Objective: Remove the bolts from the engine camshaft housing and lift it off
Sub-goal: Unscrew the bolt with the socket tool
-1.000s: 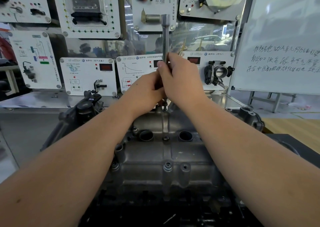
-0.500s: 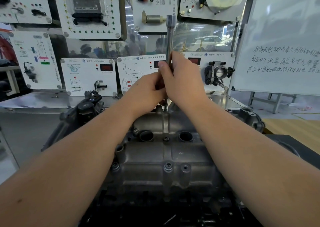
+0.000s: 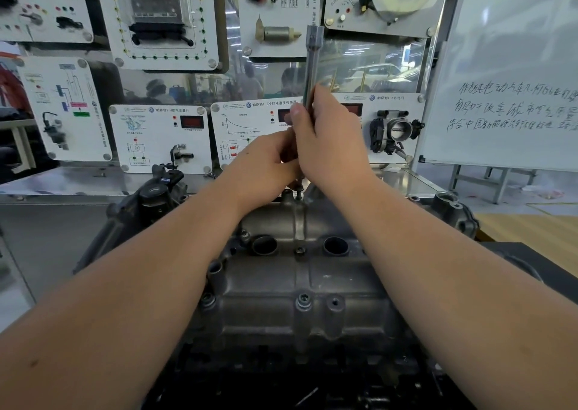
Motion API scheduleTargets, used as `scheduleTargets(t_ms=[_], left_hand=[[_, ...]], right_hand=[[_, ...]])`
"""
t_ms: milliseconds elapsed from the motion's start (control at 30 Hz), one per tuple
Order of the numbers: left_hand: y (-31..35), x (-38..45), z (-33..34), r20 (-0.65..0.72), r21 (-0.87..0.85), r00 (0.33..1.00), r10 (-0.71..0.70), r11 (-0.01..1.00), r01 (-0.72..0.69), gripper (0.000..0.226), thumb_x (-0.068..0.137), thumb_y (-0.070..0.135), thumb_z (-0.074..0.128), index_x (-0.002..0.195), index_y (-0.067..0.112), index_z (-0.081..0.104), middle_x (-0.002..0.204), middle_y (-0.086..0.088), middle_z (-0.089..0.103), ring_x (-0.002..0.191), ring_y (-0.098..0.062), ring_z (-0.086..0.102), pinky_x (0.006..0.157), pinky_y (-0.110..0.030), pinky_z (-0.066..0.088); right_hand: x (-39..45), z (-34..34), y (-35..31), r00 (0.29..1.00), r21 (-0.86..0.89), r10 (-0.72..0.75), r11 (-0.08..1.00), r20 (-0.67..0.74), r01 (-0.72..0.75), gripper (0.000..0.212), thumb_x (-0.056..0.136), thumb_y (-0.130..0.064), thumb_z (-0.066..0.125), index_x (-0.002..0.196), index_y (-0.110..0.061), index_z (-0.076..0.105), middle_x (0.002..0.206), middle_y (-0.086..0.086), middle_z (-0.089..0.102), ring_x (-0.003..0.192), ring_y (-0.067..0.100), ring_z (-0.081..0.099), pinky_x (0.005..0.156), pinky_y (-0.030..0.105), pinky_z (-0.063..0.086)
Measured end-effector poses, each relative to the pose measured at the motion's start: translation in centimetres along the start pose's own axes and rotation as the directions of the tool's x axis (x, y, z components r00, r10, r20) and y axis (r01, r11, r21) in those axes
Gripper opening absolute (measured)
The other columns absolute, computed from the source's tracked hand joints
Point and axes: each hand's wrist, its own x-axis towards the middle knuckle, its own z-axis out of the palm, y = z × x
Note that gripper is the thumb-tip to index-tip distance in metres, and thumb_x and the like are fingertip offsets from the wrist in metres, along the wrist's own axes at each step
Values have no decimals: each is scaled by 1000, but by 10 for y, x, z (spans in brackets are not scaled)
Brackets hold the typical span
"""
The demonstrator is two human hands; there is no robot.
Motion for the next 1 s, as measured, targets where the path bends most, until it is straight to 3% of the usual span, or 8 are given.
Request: scheduleTargets(t_ms=[67,167,267,433,567,733,800,1000], left_hand=[[1,-1,1,15,-51,1000,-16,999,17,18,83,31,54,93,28,69,86,-1,76,86,-23,73,79,-41,58],[2,-1,1,28,-83,999,-31,996,33,18,81,28,54,91,28,69,86,-2,76,84,-23,72,65,-26,53],[1,0,-1,6,-51,1000,-26,998,26,16,79,25,59,91,27,69,83,-2,76,80,-22,74,66,-34,55],[0,1,-2,-24,4,1000,-16,1000,16,21,86,13,64,106,17,68,92,-5,75,86,-27,72,88,-53,56],[-2,1,1,-26,-26,1000,-14,1000,14,16,100,15,53,101,17,69,86,-5,75,85,-26,73,70,-28,58],[0,0,0,-13,16,1000,-15,1000,15,22,100,16,52,93,29,69,83,2,77,81,-17,75,70,-38,57],[-1,1,-2,-16,34,1000,-13,999,13,18,97,13,55,97,23,70,83,-2,76,81,-20,74,74,-43,58],[1,-1,1,-16,39,1000,-12,999,13,22,92,28,55,98,12,68,85,-7,75,83,-29,72,84,-55,56]], right_hand=[[1,1,0,1000,10,10,1000,18,-10,24,107,-25,43,83,-23,41,78,0,62,70,11,57,55,21,40],[2,2,-1,997,76,42,996,60,-46,27,107,-26,39,124,-7,50,102,7,71,93,20,66,72,32,49],[-1,2,-3,998,91,21,995,57,-26,45,105,-33,46,144,-11,42,94,-3,68,85,13,62,69,25,42],[-2,0,-2,1000,12,-11,1000,20,11,17,103,-28,52,115,-18,60,88,0,71,84,18,64,64,25,42],[1,1,0,1000,-42,-10,999,4,10,15,105,-23,44,91,-18,46,87,5,68,72,13,58,52,13,36],[-1,1,-2,999,50,7,999,37,-9,33,105,-25,45,137,-17,47,97,3,72,85,19,66,65,27,47],[-3,1,-3,1000,56,-8,998,23,7,42,102,-32,52,142,-20,45,92,-2,70,79,14,63,61,19,44],[0,0,2,999,-41,-30,999,-28,28,19,104,-27,48,90,-14,51,77,-1,62,72,18,55,57,24,36]])
